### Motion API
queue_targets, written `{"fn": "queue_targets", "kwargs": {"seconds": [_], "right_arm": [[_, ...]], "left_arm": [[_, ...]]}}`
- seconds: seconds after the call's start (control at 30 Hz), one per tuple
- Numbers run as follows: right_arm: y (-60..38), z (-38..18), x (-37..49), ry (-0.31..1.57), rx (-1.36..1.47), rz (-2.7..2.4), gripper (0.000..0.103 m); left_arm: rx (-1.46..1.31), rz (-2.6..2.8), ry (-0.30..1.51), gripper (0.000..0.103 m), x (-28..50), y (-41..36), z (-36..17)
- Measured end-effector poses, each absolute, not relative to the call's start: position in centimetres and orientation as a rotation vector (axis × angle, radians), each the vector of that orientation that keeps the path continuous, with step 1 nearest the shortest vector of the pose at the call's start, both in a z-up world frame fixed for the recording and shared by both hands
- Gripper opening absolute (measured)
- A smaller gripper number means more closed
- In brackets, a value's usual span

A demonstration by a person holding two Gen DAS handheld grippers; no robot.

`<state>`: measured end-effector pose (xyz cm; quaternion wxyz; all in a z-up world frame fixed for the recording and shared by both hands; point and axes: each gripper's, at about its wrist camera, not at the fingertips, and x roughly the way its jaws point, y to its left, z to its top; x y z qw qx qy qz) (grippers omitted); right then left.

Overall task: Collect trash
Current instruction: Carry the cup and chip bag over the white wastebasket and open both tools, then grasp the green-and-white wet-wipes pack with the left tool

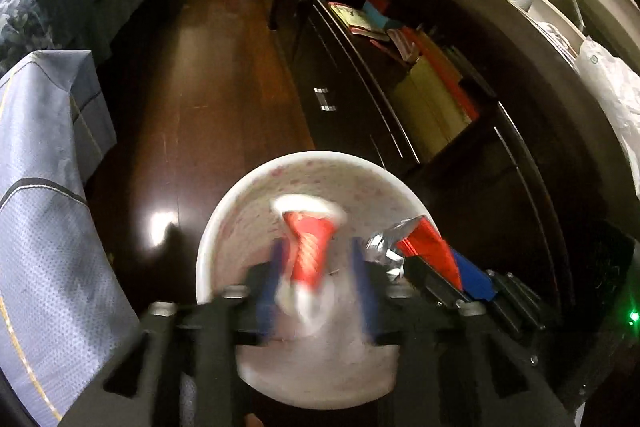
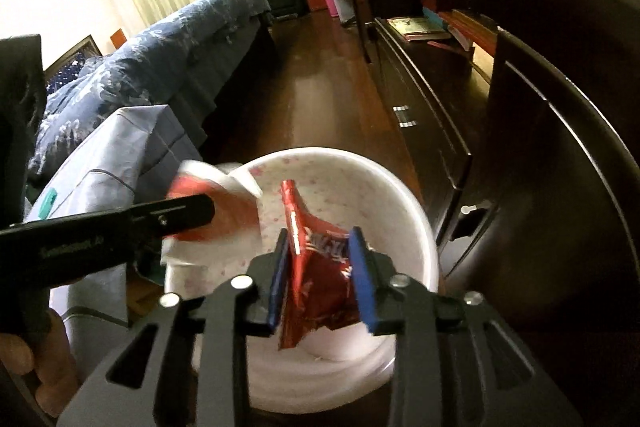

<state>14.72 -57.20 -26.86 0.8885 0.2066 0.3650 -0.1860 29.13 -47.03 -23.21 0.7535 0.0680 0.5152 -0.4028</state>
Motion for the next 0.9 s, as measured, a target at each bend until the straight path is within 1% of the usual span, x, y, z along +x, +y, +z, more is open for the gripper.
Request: {"fn": "queue_targets", "kwargs": {"seconds": [0.03,0.07,0.27,0.33,0.47,0.53,0.57,0.6,0.63,0.77,0.9], "right_arm": [[-57.3,-26.9,14.5,0.755,0.430,-0.392,0.044],[-57.5,-26.8,14.5,0.755,0.427,-0.401,0.047],[-57.3,-26.1,14.4,0.753,0.402,-0.412,0.049],[-56.9,-25.7,14.5,0.751,0.386,-0.408,0.052],[-55.4,-24.0,14.1,0.728,0.346,-0.409,0.053],[-53.9,-22.4,13.5,0.702,0.299,-0.421,0.057],[-53.1,-21.7,13.3,0.695,0.271,-0.434,0.063],[-52.4,-21.1,13.1,0.686,0.246,-0.440,0.066],[-51.2,-20.3,12.8,0.670,0.214,-0.437,0.066],[-46.8,-17.6,12.1,0.623,0.160,-0.329,0.071],[-42.5,-15.8,12.4,0.595,0.131,-0.205,0.075]], "left_arm": [[0.135,-0.881,1.118,0.072,29.2,-46.9,-23.1],[0.123,-0.882,1.105,0.076,29.2,-46.6,-22.8],[0.102,-0.872,1.047,0.077,29.0,-45.4,-21.3],[0.072,-0.875,1.037,0.077,28.8,-44.4,-20.6],[0.031,-0.865,0.988,0.078,27.9,-41.5,-18.4],[0.023,-0.839,0.939,0.083,27.1,-39.4,-16.9],[0.030,-0.805,0.893,0.083,26.5,-37.8,-15.8],[0.038,-0.778,0.861,0.086,26.2,-36.6,-15.2],[0.048,-0.745,0.828,0.088,25.9,-35.5,-14.5],[0.051,-0.592,0.724,0.090,25.0,-29.4,-12.2],[-0.026,-0.416,0.659,0.093,24.5,-20.9,-10.6]]}}
